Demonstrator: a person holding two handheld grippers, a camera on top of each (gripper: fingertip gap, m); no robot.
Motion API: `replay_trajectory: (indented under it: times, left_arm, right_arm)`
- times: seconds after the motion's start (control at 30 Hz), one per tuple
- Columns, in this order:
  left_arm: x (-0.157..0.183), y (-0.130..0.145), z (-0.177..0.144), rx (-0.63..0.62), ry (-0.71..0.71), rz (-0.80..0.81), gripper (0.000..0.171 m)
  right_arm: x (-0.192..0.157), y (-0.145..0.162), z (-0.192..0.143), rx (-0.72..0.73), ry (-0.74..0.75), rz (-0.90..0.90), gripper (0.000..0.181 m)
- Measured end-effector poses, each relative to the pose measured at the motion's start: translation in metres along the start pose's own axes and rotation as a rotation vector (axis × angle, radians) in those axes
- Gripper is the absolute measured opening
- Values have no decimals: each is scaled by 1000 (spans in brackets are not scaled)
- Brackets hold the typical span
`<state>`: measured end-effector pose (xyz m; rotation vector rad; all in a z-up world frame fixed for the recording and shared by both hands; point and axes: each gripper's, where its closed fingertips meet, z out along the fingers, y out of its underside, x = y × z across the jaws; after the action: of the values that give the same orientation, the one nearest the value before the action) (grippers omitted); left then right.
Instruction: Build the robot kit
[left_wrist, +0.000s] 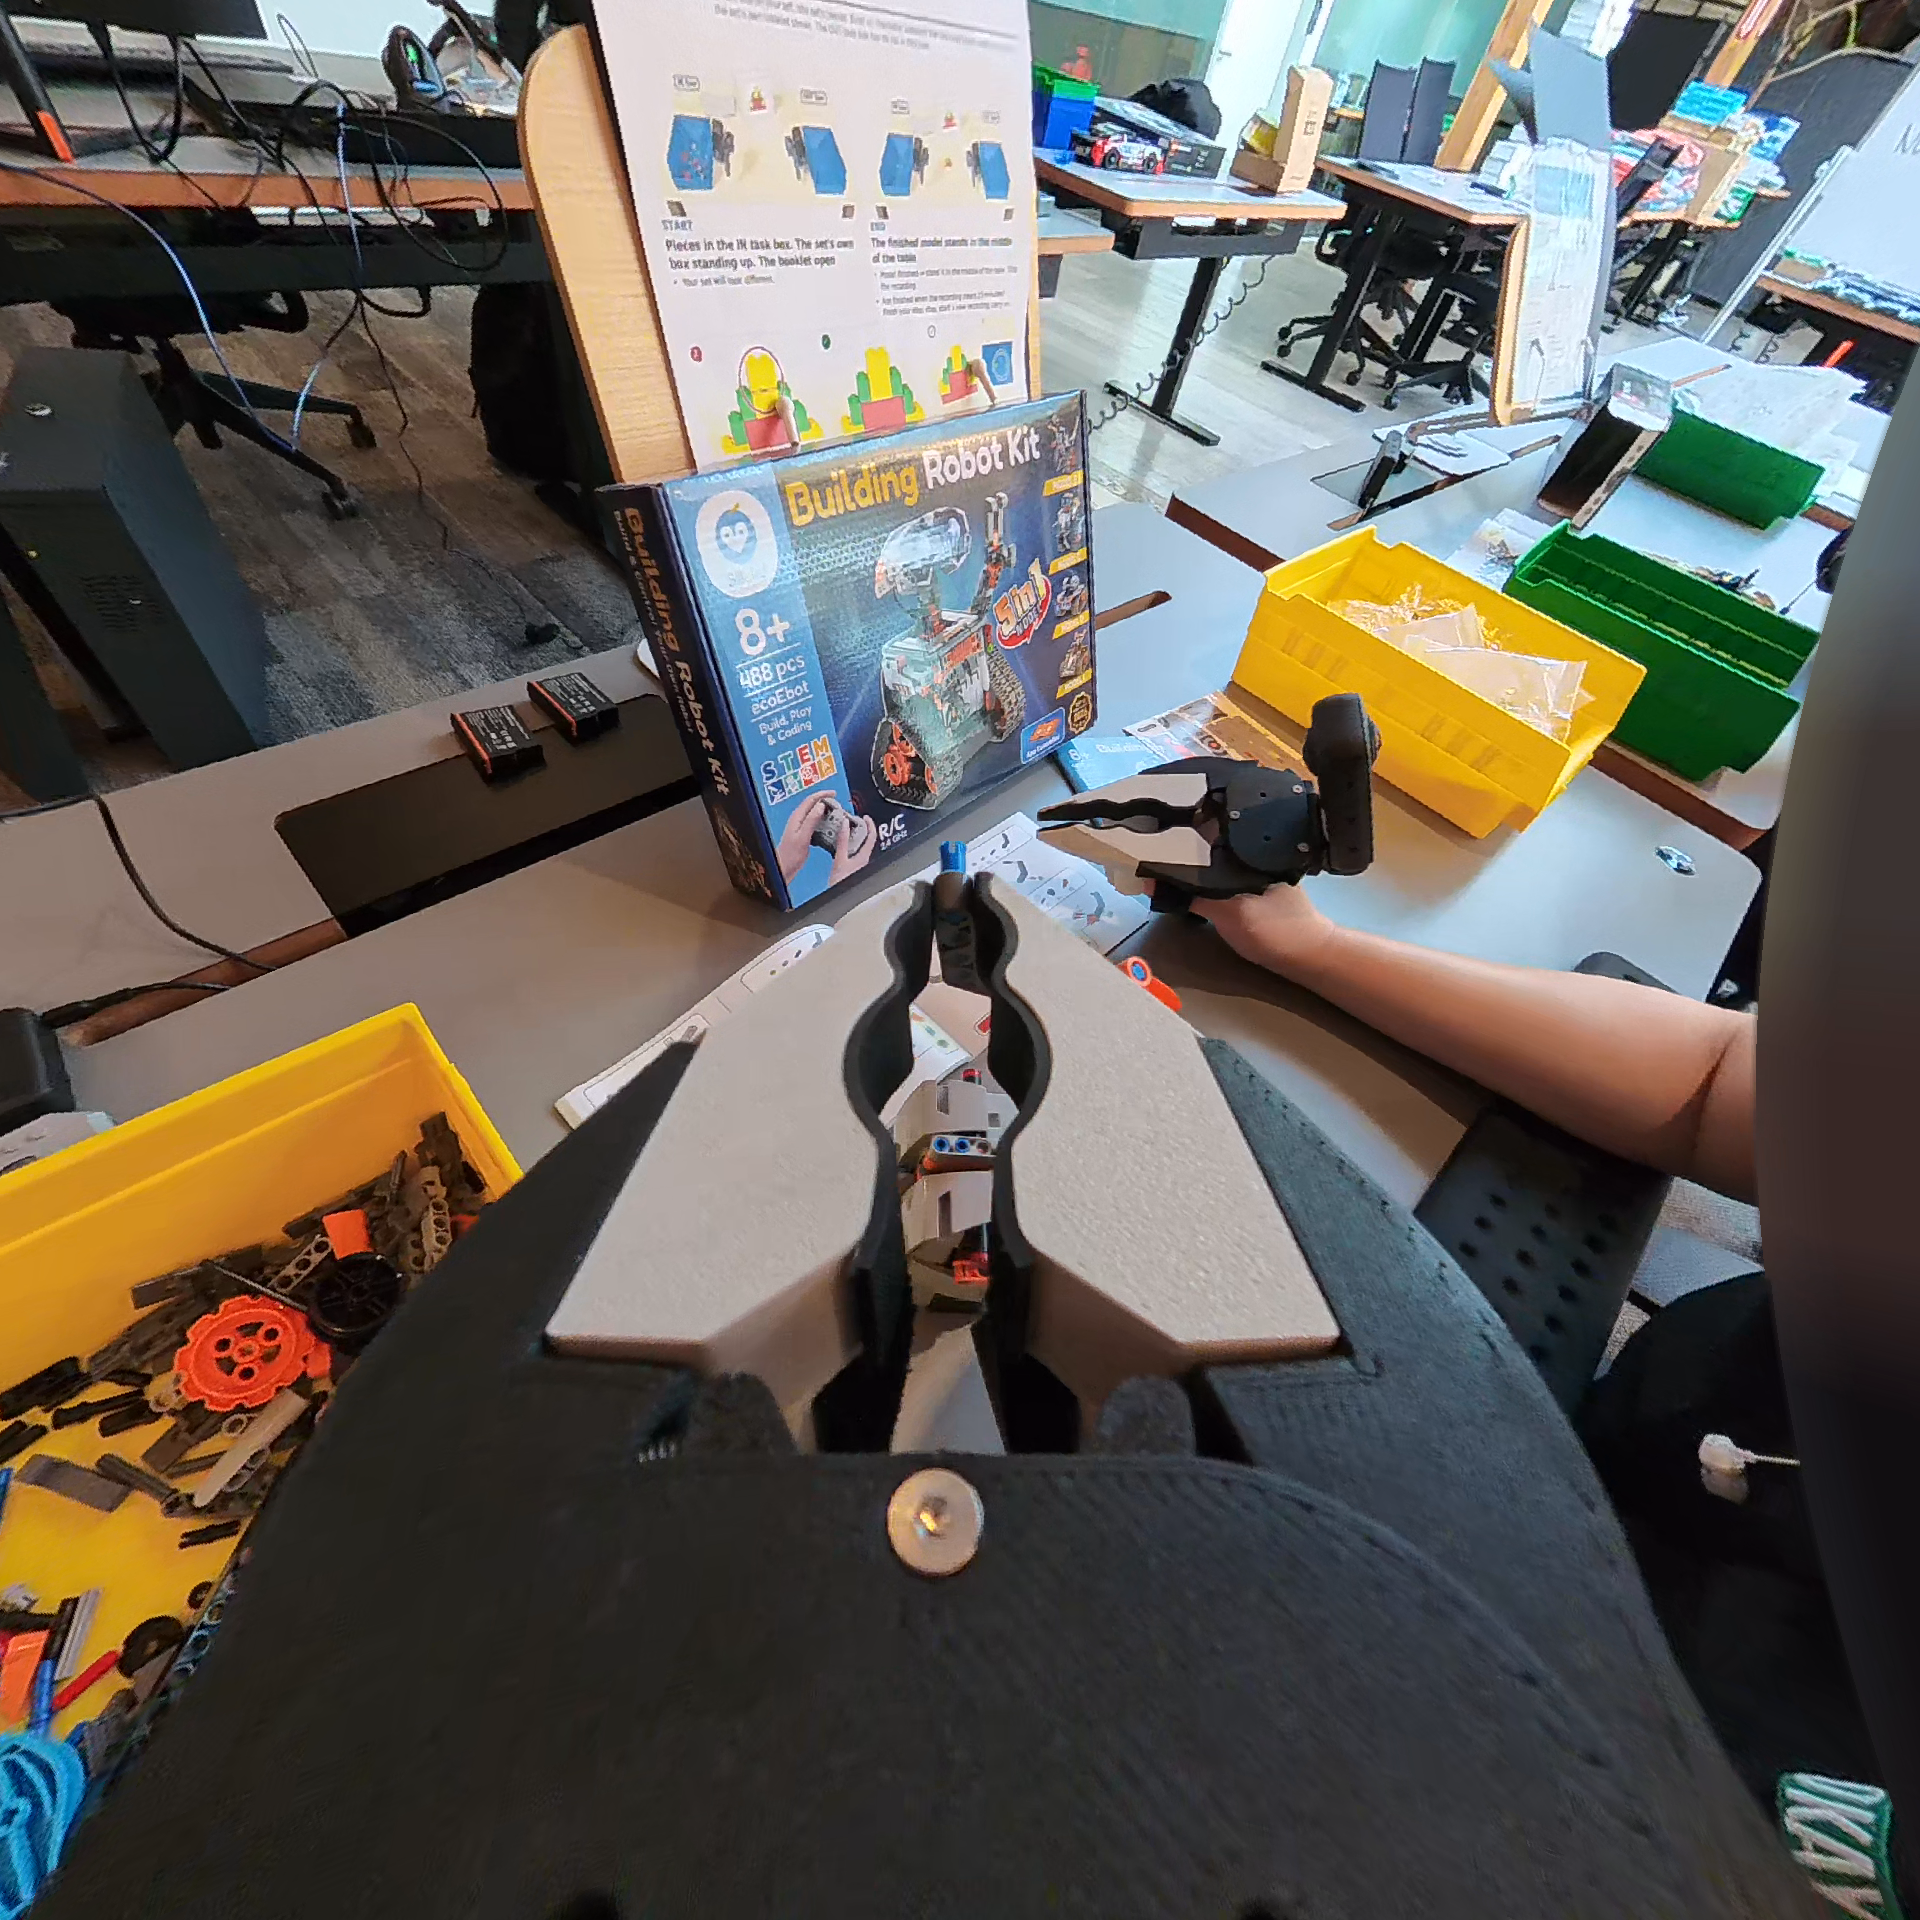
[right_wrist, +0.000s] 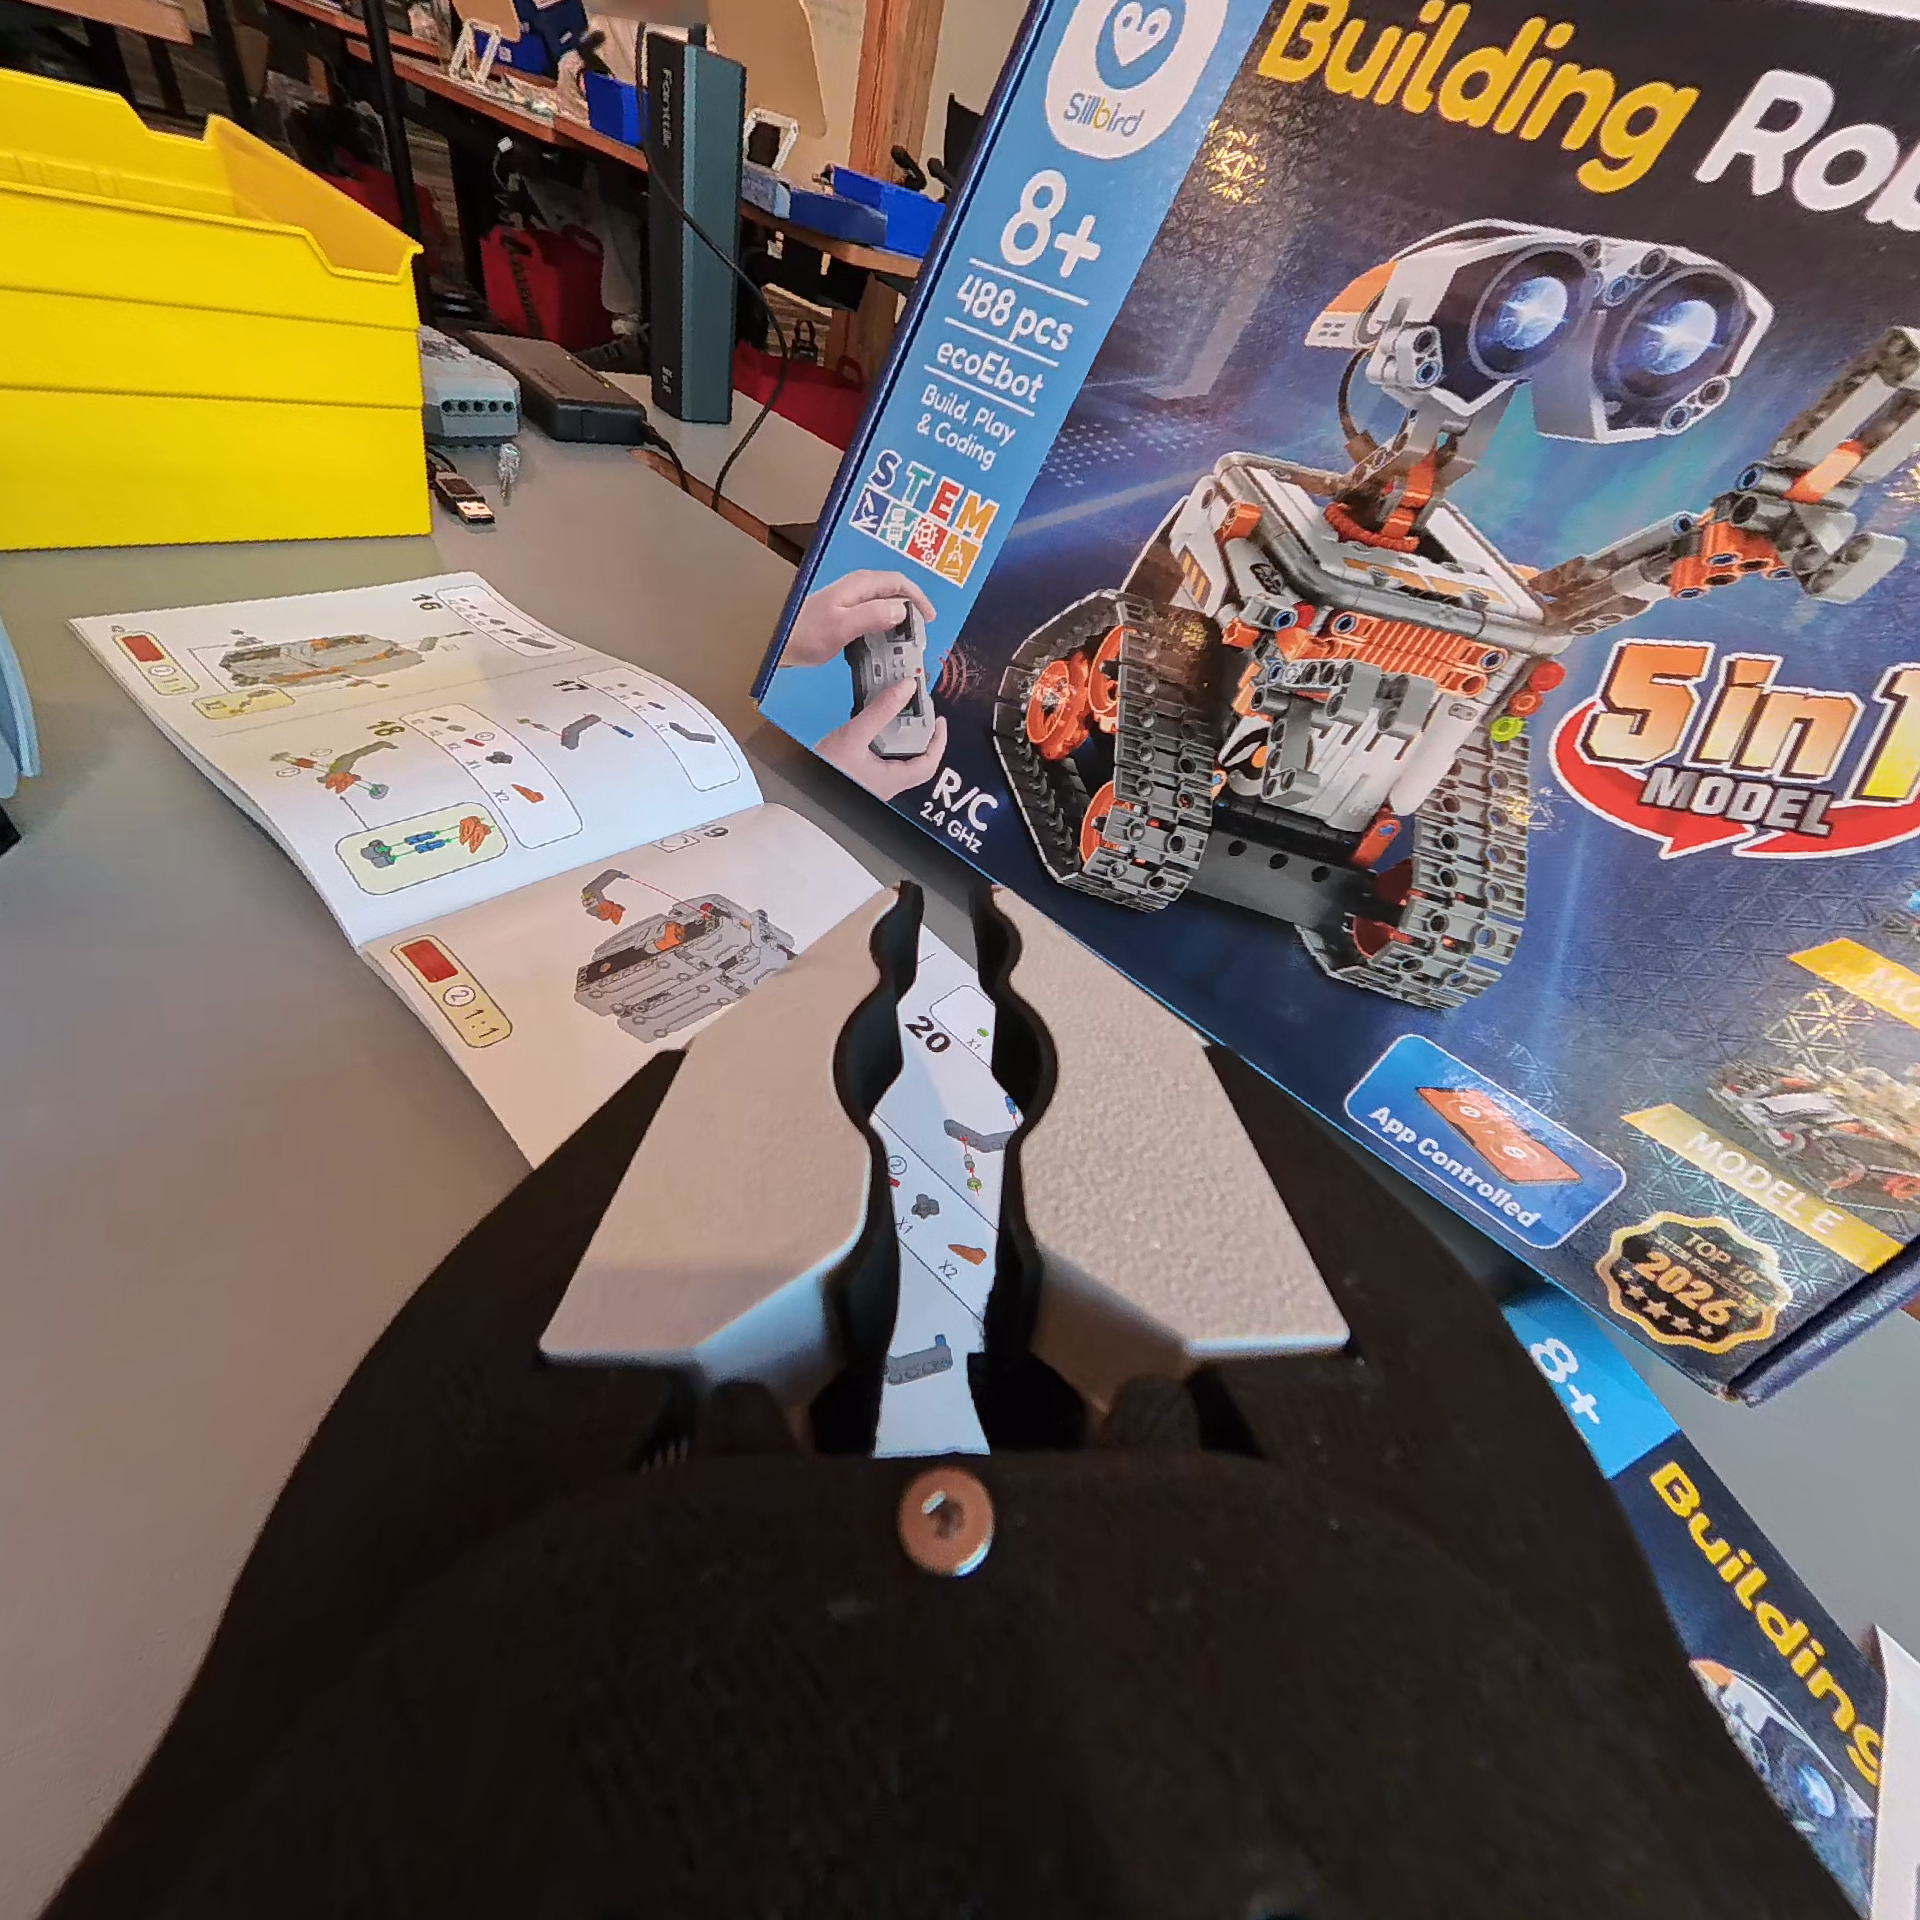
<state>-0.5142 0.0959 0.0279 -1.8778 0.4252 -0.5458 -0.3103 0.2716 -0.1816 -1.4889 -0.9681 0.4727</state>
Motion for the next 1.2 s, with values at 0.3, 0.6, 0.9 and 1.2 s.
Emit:
replay_trajectory:
  times: [0.3,0.6,0.9,1.2]
  left_arm:
    - [25,16,-12,39,112,-123,5]
    - [64,94,-34,-26,138,-287,5]
    - [77,135,-33,-14,167,-305,6]
    - [70,156,-16,7,111,-254,5]
  right_arm:
    - [-17,-21,-34,88,-25,-9,7]
    - [-13,-10,-25,45,-46,98,8]
    - [-11,-2,-25,24,-25,81,8]
    - [-26,5,-18,-39,-39,-51,7]
